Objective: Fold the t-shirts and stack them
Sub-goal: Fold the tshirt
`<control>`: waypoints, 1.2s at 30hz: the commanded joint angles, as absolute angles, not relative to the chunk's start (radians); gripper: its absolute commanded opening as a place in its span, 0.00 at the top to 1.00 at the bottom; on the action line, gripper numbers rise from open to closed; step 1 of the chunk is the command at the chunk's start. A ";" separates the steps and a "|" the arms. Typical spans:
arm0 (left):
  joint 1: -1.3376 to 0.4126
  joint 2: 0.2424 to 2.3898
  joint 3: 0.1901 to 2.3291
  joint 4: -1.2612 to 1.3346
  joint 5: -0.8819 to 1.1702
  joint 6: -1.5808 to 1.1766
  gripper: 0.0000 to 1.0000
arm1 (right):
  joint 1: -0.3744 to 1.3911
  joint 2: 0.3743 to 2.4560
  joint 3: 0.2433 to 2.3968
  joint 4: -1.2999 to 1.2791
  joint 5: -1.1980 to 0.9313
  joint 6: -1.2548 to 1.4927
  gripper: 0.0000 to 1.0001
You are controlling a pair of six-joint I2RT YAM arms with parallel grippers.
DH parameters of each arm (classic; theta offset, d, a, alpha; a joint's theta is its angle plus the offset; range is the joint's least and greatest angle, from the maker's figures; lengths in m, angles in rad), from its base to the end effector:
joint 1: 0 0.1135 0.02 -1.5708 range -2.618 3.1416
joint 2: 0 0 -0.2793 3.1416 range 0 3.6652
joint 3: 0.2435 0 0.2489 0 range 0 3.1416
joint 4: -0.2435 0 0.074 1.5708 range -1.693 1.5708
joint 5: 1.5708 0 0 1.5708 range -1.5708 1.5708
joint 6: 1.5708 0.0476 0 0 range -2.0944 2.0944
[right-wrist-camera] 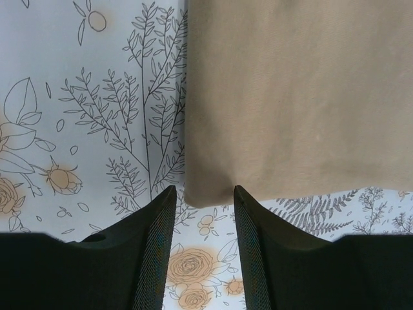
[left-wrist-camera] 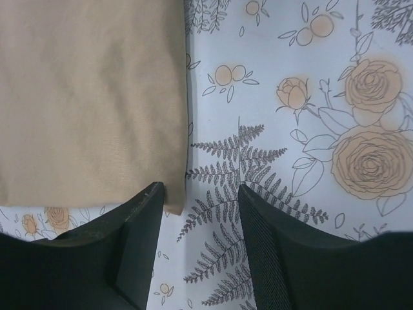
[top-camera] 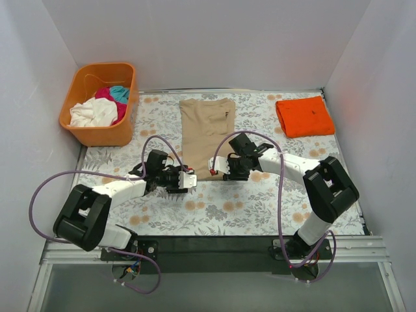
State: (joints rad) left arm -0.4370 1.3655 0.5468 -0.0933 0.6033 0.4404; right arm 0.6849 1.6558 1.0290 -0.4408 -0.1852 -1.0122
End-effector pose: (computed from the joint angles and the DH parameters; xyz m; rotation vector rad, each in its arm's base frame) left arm 0.2071 -0.1266 0.1620 1.2439 2.0533 -0.7414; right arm 0.2522 0.2173 0.1929 -2.0020 1.6808 0.1300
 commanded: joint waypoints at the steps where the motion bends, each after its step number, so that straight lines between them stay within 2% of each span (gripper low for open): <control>1: -0.443 1.402 0.548 -0.023 0.577 0.472 0.54 | 0.696 1.664 1.003 -0.416 -0.198 -1.034 0.60; 5: -0.442 1.420 0.551 -0.021 0.571 0.472 0.63 | 0.696 1.643 0.988 -0.417 -0.196 -1.040 0.57; 6: -0.442 1.425 0.552 -0.020 0.569 0.477 0.68 | 0.696 1.626 0.986 -0.420 -0.201 -1.048 0.57; 13: -0.443 1.450 0.560 -0.031 0.566 0.471 0.78 | 0.698 1.654 0.997 -0.442 -0.198 -1.058 0.55; 16: -0.443 1.466 0.561 -0.037 0.561 0.472 0.81 | 0.698 1.687 1.006 -0.428 -0.196 -1.054 0.59; 18: -0.442 1.480 0.566 -0.040 0.555 0.477 0.84 | 0.698 1.704 1.008 -0.420 -0.202 -1.046 0.66; 19: -0.442 1.485 0.568 -0.041 0.551 0.479 0.85 | 0.698 1.709 1.008 -0.417 -0.202 -1.045 0.71; 20: -0.443 1.489 0.572 -0.044 0.546 0.471 0.90 | 0.698 1.715 1.008 -0.411 -0.196 -1.040 0.81; 23: -0.442 1.493 0.587 -0.054 0.542 0.456 0.97 | 0.698 1.721 1.006 -0.405 -0.178 -1.028 0.99; 24: -0.443 1.477 0.589 -0.060 0.545 0.454 1.00 | 0.698 1.710 1.006 -0.403 -0.175 -1.026 0.99; 36: -0.446 1.172 0.566 -0.313 0.620 0.456 1.00 | 0.710 1.540 1.032 -0.517 -0.219 -0.993 0.99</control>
State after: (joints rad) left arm -0.4408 1.2510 0.5762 -0.2043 0.5739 0.4519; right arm 0.7002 1.6073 0.9989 -0.4660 -0.1921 -1.0130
